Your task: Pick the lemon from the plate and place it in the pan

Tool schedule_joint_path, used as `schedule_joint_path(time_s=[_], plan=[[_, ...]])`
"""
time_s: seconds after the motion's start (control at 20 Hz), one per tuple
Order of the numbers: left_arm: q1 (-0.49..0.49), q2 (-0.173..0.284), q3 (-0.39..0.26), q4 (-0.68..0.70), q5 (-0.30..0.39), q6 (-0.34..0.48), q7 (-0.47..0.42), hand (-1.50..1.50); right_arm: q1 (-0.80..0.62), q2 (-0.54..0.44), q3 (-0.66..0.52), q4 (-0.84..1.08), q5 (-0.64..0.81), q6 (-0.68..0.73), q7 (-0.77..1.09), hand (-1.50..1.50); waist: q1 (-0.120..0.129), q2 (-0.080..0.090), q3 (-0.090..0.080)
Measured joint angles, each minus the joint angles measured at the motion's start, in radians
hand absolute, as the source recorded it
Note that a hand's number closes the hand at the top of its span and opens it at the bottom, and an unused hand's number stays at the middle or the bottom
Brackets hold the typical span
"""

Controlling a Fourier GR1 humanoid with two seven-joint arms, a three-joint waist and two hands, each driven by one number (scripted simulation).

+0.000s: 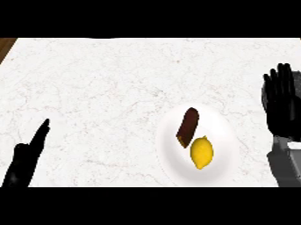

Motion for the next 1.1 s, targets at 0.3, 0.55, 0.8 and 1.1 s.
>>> schedule_joint_path(time_s=[0.3,0.55,0.8,1.1], plan=[[0.085,0.075,0.078,-0.208,0.022,0.034,-0.008,0.00,-0.023,-0.031,0.191,0.038,0.055,0.201,0.064,1.50,0.004,-0.015,0.002],[-0.061,-0.011,0.101,-0.229,0.064,0.055,-0.021,0.00,0.058,-0.131,0.296,-0.010,0.256,0.188,-0.021,-1.50,-0.065,-0.014,-0.016],[-0.151,-0.035,0.129,-0.199,0.082,0.054,-0.011,0.00,0.201,-0.271,0.278,-0.191,0.395,0.106,-0.084,-1.50,-0.093,-0.018,-0.021],[-0.221,-0.060,0.128,-0.159,0.070,0.052,-0.004,0.00,0.297,-0.517,0.214,-0.457,0.429,0.205,0.083,-1.50,-0.084,-0.017,-0.024]])
